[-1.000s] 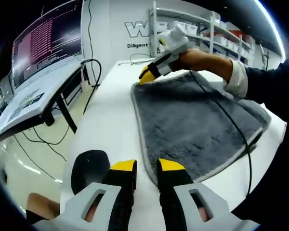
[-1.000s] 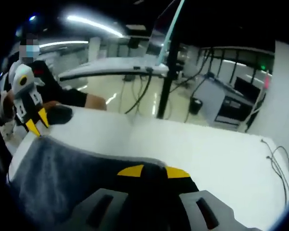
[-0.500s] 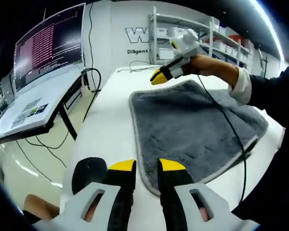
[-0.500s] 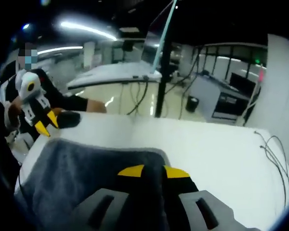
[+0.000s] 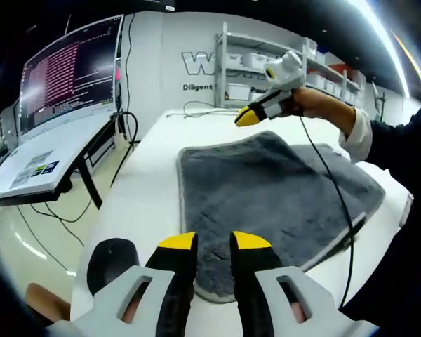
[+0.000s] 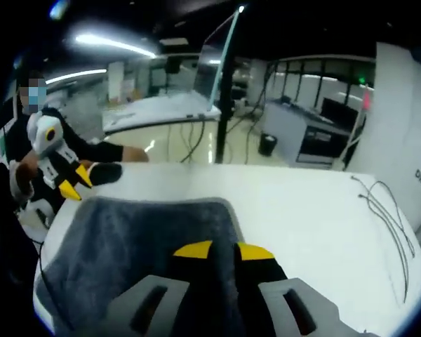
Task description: Open the folded towel by lifting each exposed corner and separating the folded layers until the towel lies flat within the target outline without major curled edges
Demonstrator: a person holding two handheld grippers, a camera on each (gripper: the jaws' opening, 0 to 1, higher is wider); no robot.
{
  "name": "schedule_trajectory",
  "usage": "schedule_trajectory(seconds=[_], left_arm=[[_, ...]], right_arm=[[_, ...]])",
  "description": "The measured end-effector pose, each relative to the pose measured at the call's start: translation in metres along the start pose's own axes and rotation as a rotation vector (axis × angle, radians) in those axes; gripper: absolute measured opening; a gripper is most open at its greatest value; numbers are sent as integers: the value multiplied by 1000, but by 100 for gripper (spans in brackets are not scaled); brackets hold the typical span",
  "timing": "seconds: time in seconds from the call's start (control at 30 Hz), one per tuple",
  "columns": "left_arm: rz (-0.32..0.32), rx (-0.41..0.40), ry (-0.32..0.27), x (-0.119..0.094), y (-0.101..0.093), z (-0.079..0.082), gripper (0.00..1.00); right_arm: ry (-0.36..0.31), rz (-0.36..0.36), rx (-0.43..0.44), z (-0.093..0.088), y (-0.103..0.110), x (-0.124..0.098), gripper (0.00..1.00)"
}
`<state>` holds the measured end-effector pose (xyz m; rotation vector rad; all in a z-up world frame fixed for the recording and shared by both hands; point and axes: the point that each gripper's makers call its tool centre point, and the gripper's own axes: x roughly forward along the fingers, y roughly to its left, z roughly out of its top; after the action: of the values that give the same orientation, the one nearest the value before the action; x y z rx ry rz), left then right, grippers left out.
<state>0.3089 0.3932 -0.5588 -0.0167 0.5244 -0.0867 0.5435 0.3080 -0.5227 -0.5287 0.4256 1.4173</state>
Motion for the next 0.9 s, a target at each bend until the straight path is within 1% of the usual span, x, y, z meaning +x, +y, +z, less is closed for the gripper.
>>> schedule_trajectory(seconds=[0.13,0.37,0.53,0.57,0.63,0.7,0.77,0.9], left_arm=[[-24,6,-10,4,-11,4,18],[-63,10,-27,12,-30,12,18],[-89,22,-40,16,-44,17,18],[-93,22,-48,16,-46,19,18],[-93,19,-72,16,-50,24,18],[-104,5,-88,16,-56,28,18],[-133,-8,-84,18,-64,29,18],[-162,4,-89,23,-79,33,18]], right_arm=[[14,-26,-17,-8,-3,-20,9],[31,-53,-6,-21,-8,-45,11],[31,-67,-3,-31,-10,-64,13],[29,-73,-1,-34,-11,-68,13],[3,-103,-6,-34,-14,-77,13],[-5,-113,-5,-37,-15,-84,13],[-11,-123,-7,-40,-15,-91,14],[-13,-158,-14,-48,-19,-107,15]])
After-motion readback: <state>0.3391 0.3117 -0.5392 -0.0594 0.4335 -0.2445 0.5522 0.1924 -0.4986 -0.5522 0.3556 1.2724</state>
